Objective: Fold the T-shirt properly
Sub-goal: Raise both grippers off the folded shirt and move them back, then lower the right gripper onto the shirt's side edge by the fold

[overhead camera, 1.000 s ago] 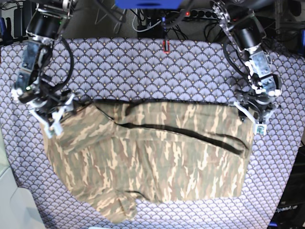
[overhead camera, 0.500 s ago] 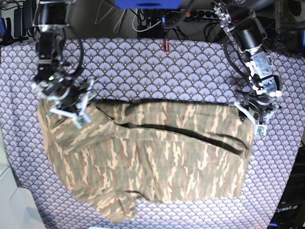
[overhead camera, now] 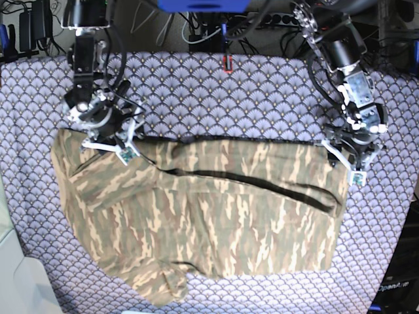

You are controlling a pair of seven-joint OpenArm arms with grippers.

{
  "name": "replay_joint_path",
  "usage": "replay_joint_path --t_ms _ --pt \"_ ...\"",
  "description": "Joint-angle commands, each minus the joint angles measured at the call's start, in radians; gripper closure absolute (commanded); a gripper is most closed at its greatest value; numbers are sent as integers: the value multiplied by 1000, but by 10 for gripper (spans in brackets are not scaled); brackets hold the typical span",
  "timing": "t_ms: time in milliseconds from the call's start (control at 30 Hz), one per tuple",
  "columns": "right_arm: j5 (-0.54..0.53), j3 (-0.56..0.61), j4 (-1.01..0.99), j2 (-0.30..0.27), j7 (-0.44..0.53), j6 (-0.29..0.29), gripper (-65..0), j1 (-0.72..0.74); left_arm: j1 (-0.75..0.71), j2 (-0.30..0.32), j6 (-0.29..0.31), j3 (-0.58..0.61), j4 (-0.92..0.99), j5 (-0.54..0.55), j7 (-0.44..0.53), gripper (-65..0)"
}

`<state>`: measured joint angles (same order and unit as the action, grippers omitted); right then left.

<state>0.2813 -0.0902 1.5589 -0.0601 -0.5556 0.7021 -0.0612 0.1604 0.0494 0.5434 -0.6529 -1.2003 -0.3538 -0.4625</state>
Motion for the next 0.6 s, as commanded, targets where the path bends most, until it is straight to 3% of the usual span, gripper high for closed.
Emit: replay_joint_path --t_ms 0,567 --pt "-4 -3 10 -5 24 -4 -323 13 8 5 1 0 -8 -11 -18 -278" --pt "5 -3 39 -34 21 -4 -322 24 9 0 1 0 -8 -11 -17 -277"
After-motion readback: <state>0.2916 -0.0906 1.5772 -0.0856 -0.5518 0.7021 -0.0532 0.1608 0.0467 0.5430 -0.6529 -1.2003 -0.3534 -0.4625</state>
